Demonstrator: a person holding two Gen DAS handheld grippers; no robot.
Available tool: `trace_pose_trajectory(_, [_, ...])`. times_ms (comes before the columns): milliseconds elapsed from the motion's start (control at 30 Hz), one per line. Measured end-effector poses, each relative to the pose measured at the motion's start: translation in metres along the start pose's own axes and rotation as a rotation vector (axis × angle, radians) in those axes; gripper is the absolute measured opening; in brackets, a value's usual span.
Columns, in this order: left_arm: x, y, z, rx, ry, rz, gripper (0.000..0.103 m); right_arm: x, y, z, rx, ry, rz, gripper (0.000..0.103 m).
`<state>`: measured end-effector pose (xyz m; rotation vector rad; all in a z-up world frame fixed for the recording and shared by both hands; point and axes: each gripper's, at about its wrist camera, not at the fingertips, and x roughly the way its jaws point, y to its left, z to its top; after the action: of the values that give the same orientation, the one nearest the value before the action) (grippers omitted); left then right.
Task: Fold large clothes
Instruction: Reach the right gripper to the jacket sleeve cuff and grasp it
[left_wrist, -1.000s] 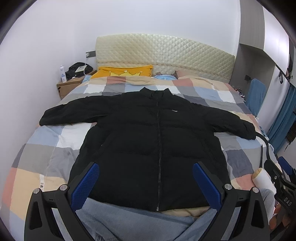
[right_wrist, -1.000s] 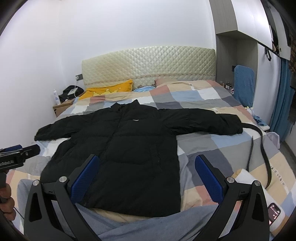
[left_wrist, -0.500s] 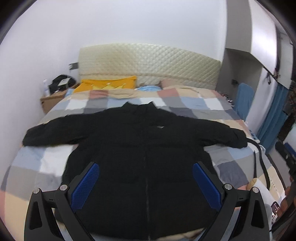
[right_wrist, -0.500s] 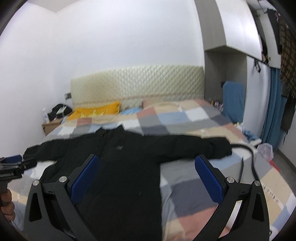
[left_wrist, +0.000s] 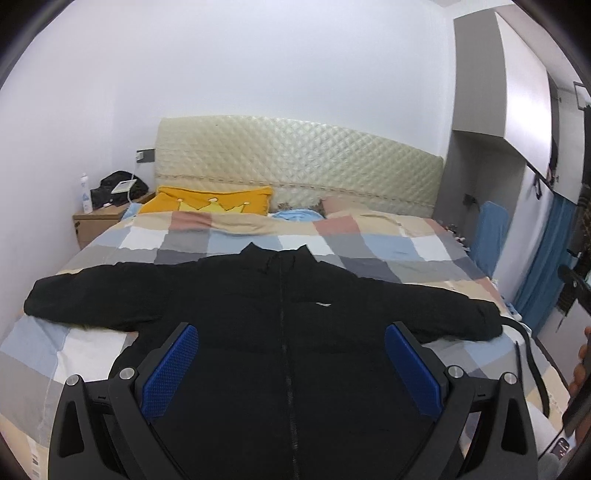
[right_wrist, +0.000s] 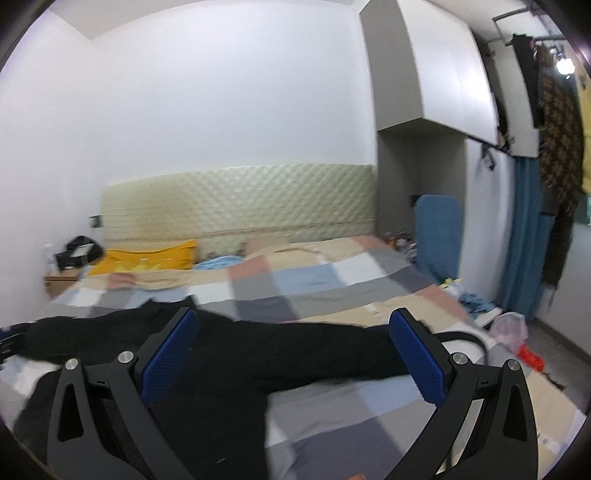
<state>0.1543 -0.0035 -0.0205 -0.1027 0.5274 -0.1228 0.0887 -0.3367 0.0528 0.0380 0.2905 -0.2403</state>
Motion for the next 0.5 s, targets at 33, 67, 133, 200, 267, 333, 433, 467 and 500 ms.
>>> trace_pose_trajectory(33, [0.003, 0.003, -0.003, 0.000, 0.002, 0.003, 0.102, 0.006, -0.003, 0.000, 0.001, -0.004, -0.015, 0.103])
trace_pose_trajectory(67, [0.007, 0.006, -0.006, 0.003, 0.005, 0.007, 0.102, 0.018, -0.009, 0.001, 0.008, -0.009, -0.033, 0.103])
trace_pose_trajectory(133, [0.013, 0.011, -0.013, 0.007, 0.010, 0.020, 0.102, 0.035, -0.020, 0.001, 0.032, -0.017, -0.053, 0.103])
trace_pose_trajectory(200, [0.022, 0.017, -0.019, 0.002, 0.020, 0.033, 0.102, 0.059, -0.038, -0.003, 0.087, -0.022, -0.057, 0.103])
trace_pose_trajectory(267, [0.031, 0.022, -0.025, -0.009, 0.041, 0.043, 0.102, 0.084, -0.053, -0.010, 0.134, -0.017, -0.056, 0.103])
trace_pose_trajectory(333, [0.039, 0.026, -0.028, -0.022, 0.065, 0.050, 0.102, 0.106, -0.067, -0.019, 0.177, 0.009, -0.037, 0.103])
trace_pose_trajectory(433, [0.050, 0.032, -0.031, -0.047, 0.087, 0.056, 0.102, 0.137, -0.087, -0.031, 0.238, 0.040, -0.026, 0.103])
trace_pose_trajectory(467, [0.053, 0.035, -0.032, -0.056, 0.091, 0.055, 0.102, 0.149, -0.094, -0.035, 0.257, 0.056, -0.034, 0.103])
trace_pose_trajectory(500, [0.056, 0.036, -0.033, -0.061, 0.092, 0.056, 0.102, 0.162, -0.103, -0.039, 0.268, 0.076, -0.049, 0.103])
